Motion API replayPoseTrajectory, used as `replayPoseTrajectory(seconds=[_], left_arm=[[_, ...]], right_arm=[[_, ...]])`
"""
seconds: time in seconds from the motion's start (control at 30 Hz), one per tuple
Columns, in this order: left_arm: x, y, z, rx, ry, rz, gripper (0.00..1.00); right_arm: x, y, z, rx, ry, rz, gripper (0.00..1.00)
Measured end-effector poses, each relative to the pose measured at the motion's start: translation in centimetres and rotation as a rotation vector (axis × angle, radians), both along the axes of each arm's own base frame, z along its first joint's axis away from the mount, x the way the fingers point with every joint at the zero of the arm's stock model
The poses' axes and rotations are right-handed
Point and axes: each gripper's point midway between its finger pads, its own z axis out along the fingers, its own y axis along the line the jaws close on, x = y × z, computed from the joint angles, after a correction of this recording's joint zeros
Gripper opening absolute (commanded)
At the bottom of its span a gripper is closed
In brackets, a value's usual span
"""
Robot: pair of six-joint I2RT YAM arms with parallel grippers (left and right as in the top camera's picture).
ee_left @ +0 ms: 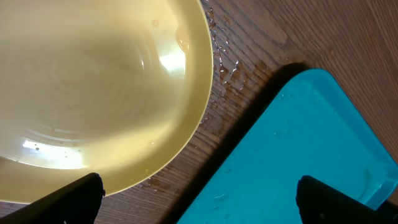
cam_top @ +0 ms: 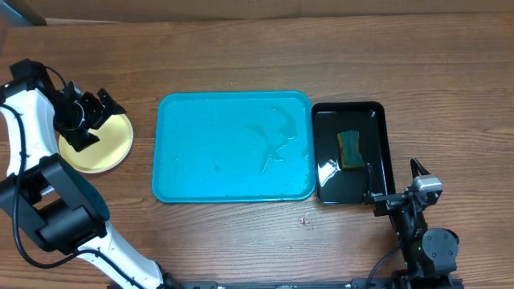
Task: Clean dirty plates on tray and stack at the side
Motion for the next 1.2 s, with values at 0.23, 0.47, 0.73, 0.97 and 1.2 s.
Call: replayPoseTrajectory(seconds=[0.23, 0.47, 0.73, 0.97, 1.2], left_arm=[[0.3, -0.9, -0.1, 0.029, 0.013, -0.031, 1.0], [1.9, -6.8, 3.6, 0.119, -0.058, -0.189, 1.0], [0.7, -14.1, 14.6, 0.212, -0.337, -0.339, 0.99], [-4.2, -16.6, 24.3, 0.285, -0.604, -0.367, 1.0], [-10.1, -17.9, 31.0, 0.339, -0.826, -0.37, 1.0]], right_arm=[[0.0, 0.0, 0.0, 0.0, 0.0, 0.0, 1.0], [0.0, 0.0, 0.0, 0.0, 0.0, 0.0, 1.0], [0.0, -0.1, 0.0, 0.0, 0.0, -0.003, 1.0], [0.0, -0.1, 0.0, 0.001, 0.0, -0.003, 1.0], [0.0, -0.1, 0.0, 0.0, 0.0, -0.003, 1.0]])
